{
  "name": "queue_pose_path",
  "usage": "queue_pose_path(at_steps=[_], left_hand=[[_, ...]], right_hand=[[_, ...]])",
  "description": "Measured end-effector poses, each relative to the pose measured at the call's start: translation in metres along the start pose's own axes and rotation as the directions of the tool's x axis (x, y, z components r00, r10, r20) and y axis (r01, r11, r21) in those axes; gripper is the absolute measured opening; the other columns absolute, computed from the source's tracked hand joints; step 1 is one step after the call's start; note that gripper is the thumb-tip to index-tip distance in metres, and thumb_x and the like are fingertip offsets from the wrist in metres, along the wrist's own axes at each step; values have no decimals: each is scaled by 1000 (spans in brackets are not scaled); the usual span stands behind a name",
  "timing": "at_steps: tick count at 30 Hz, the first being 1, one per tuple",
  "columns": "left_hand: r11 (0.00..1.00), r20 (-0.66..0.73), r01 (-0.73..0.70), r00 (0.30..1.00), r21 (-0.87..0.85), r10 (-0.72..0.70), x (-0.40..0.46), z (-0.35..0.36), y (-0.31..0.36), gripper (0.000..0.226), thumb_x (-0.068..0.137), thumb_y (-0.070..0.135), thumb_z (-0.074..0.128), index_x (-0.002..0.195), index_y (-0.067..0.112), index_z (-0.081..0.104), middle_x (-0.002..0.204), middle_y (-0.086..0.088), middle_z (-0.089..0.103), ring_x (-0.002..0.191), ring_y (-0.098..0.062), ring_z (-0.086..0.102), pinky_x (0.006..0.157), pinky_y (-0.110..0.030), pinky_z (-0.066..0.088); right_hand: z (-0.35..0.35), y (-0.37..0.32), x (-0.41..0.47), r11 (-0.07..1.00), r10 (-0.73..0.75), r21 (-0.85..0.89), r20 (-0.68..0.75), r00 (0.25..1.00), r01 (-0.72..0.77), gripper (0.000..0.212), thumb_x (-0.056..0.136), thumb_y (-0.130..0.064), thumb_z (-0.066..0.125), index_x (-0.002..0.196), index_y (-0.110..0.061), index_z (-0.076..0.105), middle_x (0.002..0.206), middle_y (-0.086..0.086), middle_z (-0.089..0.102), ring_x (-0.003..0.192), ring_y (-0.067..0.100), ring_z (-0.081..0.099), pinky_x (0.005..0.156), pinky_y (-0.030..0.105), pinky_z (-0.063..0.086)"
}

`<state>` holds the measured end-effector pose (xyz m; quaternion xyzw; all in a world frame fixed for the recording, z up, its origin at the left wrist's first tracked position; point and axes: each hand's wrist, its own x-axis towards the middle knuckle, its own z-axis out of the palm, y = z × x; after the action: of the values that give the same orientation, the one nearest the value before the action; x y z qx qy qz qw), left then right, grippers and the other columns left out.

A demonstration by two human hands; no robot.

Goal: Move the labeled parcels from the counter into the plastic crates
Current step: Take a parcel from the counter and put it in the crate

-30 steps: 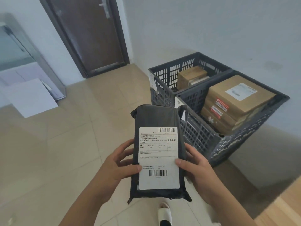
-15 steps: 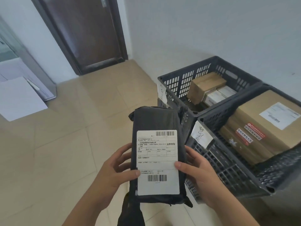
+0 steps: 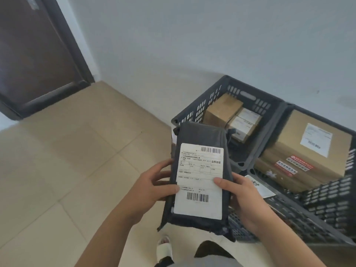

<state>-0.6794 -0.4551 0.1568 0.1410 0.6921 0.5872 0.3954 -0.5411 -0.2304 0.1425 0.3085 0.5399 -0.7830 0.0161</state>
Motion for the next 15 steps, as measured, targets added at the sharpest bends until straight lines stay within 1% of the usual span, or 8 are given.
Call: queue_pose_path(at_steps=[2,5,6,8,9,11,13,15], left_hand=[[997,58,50,997,51,-53,27,-2,11,52,92,16,77,134,41,59,115,9,78,103,-15,76,76,-29,64],[996,157,69,985,62,-78,63,-2,22,53,88,34,82,135,42,60,124,12,74,109,-14,73,79,-29,63],[996,153,56,986,70,-66,75,-4,26,60,81,45,85,135,48,60,131,15,69,115,-13,70,85,-31,62],[995,83,21,996,94,-29,102,-11,31,69,64,65,84,128,60,59,140,20,57,128,-9,59,104,-39,54],[995,30,11,999,100,-14,117,-16,34,69,60,70,82,125,62,60,141,20,56,130,-9,56,110,-43,50],[992,-64,3,998,128,5,153,-29,42,65,59,72,78,121,59,63,139,19,59,130,-7,56,110,-41,48],[977,-112,15,994,214,9,192,-42,56,55,64,67,76,117,56,65,131,21,61,122,-2,58,95,-28,49],[948,-108,38,994,315,-4,234,-51,72,39,75,59,76,112,55,64,130,21,61,115,3,57,86,-26,46]], right_hand=[[0,-3,5,996,58,70,-94,994,-52,48,75,-29,78,119,-13,72,113,7,80,100,30,78,73,37,65],[-6,-8,16,980,143,171,-229,963,-105,51,74,-33,77,120,-12,72,115,10,79,104,32,77,99,51,56],[-8,-11,22,973,161,203,-275,948,-107,49,76,-34,77,121,-13,72,116,10,79,106,33,76,107,54,51],[-16,-23,42,969,147,238,-353,924,-63,40,88,-33,74,124,-16,71,116,8,79,109,33,75,111,56,46],[-21,-31,55,971,122,238,-390,913,-28,35,93,-32,71,125,-18,70,116,6,79,108,32,75,110,56,47],[-30,-50,85,969,77,245,-433,898,35,31,98,-32,67,126,-20,69,114,4,80,104,29,77,105,52,51],[-40,-68,118,958,76,283,-424,902,53,28,99,-31,64,124,-21,69,112,3,80,97,24,79,91,43,58],[-50,-79,154,934,133,356,-389,911,15,24,100,-27,61,120,-18,71,108,3,81,85,18,80,68,29,60]])
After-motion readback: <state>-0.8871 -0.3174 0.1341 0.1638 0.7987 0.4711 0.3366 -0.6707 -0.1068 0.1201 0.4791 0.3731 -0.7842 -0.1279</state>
